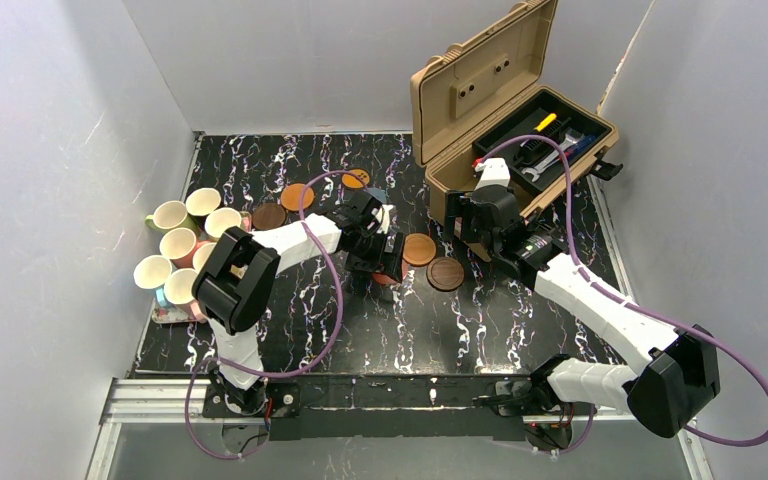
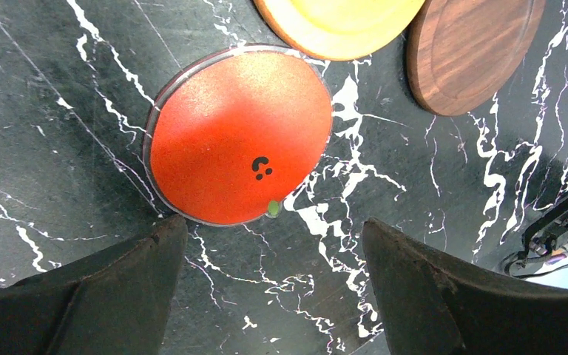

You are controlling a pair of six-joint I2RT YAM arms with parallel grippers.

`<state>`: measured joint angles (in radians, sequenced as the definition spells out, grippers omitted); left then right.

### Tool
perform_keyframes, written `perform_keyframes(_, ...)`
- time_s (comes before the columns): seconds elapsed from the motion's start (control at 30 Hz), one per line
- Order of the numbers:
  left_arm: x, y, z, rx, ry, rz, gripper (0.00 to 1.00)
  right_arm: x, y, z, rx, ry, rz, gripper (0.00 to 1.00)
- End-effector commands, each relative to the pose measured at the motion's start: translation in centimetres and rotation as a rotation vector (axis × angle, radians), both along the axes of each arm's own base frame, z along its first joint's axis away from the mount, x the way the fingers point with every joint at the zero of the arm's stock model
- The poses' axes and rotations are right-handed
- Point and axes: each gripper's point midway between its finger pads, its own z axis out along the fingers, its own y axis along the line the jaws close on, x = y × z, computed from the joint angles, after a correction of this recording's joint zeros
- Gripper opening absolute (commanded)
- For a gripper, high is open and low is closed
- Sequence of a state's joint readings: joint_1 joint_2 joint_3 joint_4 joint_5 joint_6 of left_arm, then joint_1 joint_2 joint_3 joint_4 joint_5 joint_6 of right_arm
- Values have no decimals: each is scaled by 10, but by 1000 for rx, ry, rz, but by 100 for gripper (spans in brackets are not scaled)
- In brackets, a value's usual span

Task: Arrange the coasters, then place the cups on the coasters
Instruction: Move the coaster to the center of the board.

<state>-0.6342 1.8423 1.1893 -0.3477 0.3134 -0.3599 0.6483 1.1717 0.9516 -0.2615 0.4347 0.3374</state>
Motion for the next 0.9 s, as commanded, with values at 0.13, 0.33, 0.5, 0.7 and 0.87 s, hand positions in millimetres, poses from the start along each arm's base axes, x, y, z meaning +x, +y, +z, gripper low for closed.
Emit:
perform_keyframes(0.13, -22, -5, -5, 8, 56, -46, 86, 3, -7, 8, 2, -31, -31, 90)
perform_keyframes(0.33, -26, -7, -5, 10, 58, -58, 86, 2, -8, 7, 1, -28, -32, 90)
perform_keyframes(0.5, -27, -5, -4, 19, 56, -57, 86, 2, -8, 7, 1, -30, -36, 90)
perform_keyframes(0.7, -18, 9, 8, 67, -29, -9, 89, 1, -11, 12, 5, -42, -46, 90)
perform_keyframes(0.87, 0, 19, 48, 55, -169, 40, 94, 2, -14, 20, 9, -66, -55, 90)
